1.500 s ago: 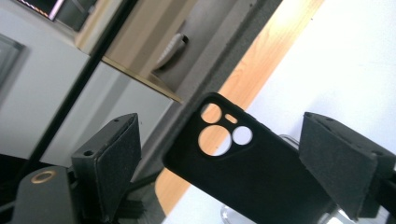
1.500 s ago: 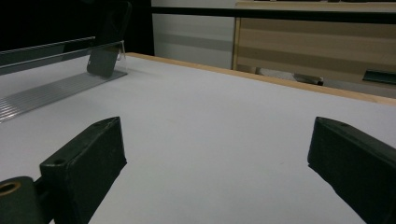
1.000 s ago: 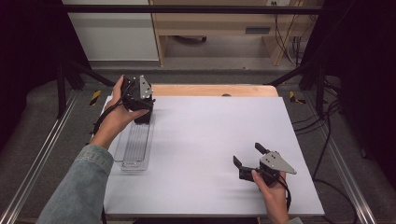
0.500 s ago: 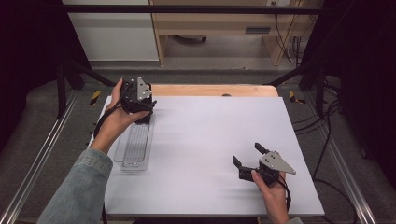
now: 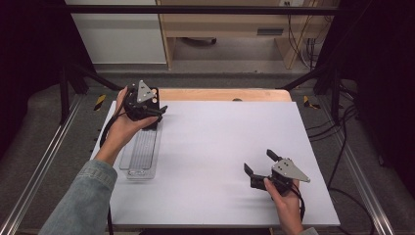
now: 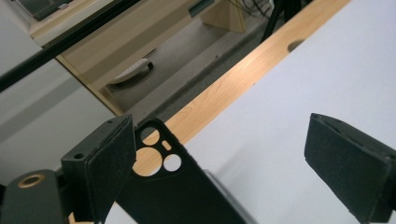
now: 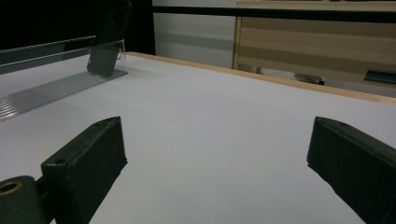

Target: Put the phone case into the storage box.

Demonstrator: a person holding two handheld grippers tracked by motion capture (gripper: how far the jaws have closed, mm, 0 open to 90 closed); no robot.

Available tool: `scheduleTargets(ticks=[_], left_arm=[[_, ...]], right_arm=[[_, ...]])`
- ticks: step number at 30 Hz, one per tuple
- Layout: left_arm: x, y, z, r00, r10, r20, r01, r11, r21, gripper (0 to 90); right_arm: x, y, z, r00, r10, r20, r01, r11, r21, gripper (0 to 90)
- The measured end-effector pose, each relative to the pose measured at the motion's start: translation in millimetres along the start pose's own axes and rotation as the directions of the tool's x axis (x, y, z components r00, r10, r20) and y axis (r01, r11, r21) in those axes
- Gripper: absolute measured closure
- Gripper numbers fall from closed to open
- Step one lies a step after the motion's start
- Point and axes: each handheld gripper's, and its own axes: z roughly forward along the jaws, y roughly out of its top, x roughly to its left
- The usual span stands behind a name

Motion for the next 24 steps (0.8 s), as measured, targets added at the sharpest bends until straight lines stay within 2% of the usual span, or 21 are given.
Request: scheduleTargets(ticks=[1, 9, 18, 24], left_arm=[[-0.5, 0.3, -0.7, 0.9999, -0.010, 0.004, 0.010, 0.9999, -0.003, 8.4], [-9.3, 4.6, -8.2, 0.9995, -0.014, 0.029, 0.015, 0.9996, -0.023, 7.1], [-17.8, 4.4, -13.6, 0.9974, -0.060, 0.041, 0.062, 0.9970, -0.047, 6.6], [-25.8, 2.8, -12.6, 0.9983, -0.037, 0.045, 0.038, 0.9987, -0.033, 6.5]], right_arm=[[0.2, -0.2, 0.0, 1.0000, 0.000, 0.001, 0.000, 1.000, -0.001, 4.6], [1.1, -1.3, -0.1, 1.0000, 0.002, 0.001, -0.002, 1.000, 0.003, 4.6], [-0.4, -1.4, -0.7, 0.9999, 0.007, 0.011, -0.007, 1.000, -0.003, 4.7], [-0.8, -1.2, -1.0, 0.9999, 0.007, 0.012, -0.007, 1.000, -0.004, 4.6]])
